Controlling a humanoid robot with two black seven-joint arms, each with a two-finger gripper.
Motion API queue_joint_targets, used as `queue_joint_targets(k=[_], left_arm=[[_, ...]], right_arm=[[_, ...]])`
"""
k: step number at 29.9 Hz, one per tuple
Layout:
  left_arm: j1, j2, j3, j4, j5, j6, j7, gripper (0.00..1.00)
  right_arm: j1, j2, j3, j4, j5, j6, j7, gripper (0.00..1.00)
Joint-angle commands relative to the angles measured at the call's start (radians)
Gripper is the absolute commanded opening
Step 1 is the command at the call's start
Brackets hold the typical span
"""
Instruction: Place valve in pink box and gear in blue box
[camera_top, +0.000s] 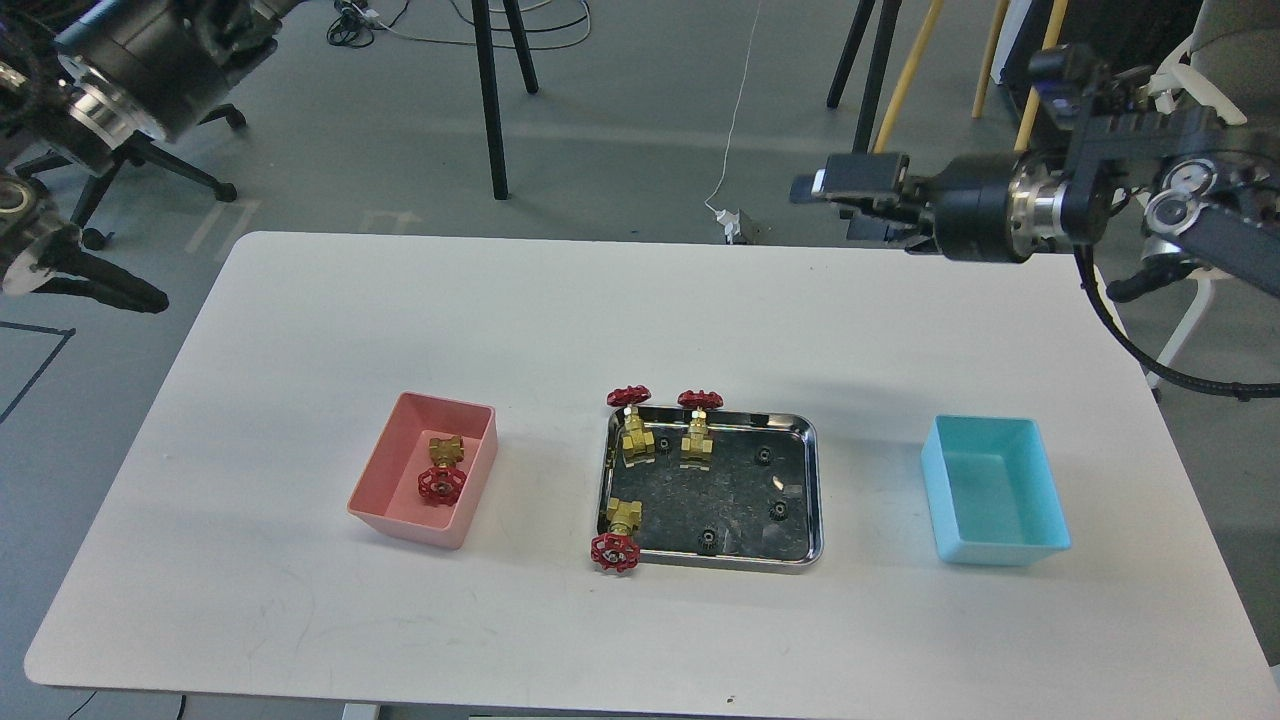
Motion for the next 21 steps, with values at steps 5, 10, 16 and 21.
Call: queue_joint_targets(k=[5,10,16,21], left_arm=[[-0.052,0.011,-0.017,0.044,-0.005,0.011,0.003,0.99],[-0.093,0.012,-0.017,0.096,-0.005,0.02,0.003,0.99],[-0.123,0.021,-0.017,0.101,-0.007,0.033,0.003,0.99],[-0.126,0.031,-0.017,0.103,-0.007,0.045,0.002,0.99]], right_arm=[[0.047,0.077,-0.264,0.02,-0.351,0.0,0.105,0.99],[0.068,0.201,-0.35,-0.056,-0.449,0.0,0.152,0.98],[0.074,0.349,-0.448,-0.153,-0.455,0.0,0.154,0.98],[0.053,0.459,-0.511,-0.256,-0.458,0.0,0.154,0.98]])
